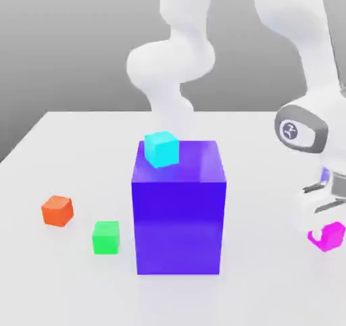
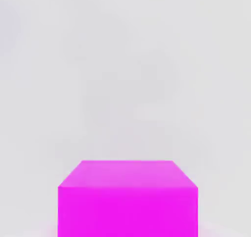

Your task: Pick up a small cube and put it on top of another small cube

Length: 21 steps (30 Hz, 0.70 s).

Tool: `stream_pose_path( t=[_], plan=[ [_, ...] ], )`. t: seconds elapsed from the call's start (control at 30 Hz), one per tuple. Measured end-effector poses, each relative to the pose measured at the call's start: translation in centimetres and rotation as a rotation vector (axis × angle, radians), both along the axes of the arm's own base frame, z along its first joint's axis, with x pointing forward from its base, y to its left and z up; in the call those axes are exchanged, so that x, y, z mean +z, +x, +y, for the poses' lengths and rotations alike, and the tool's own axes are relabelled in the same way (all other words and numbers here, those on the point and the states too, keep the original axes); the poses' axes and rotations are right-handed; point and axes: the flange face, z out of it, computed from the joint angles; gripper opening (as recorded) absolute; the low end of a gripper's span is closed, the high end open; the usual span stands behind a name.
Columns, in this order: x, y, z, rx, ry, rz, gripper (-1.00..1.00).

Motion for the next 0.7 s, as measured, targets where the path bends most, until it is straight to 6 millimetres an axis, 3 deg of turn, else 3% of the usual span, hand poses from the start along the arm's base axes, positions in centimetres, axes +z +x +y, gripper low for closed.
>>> stream_pose_path(
  t=[0.07,0.13,0.27,0.37,0.43,0.53,0.57,0.7],
  plan=[
    [0.6,2.0,-0.5,-0.085,0.003,-0.023,-1.00],
    [1.5,4.9,-3.9,-0.222,-0.011,-0.054,-1.00],
    [3.5,9.5,-13.6,-0.532,-0.051,-0.115,-1.00],
    [5.0,11.2,-21.0,-0.757,-0.075,-0.152,-1.00],
    [6.0,11.8,-27.5,-0.940,-0.092,-0.175,-1.00],
    [7.4,10.1,-38.6,-1.253,-0.119,-0.196,-1.00],
    [7.5,8.9,-40.7,-1.310,-0.121,-0.188,-1.00],
    [7.4,4.2,-43.3,-1.403,-0.098,-0.132,-1.00]
  ],
)
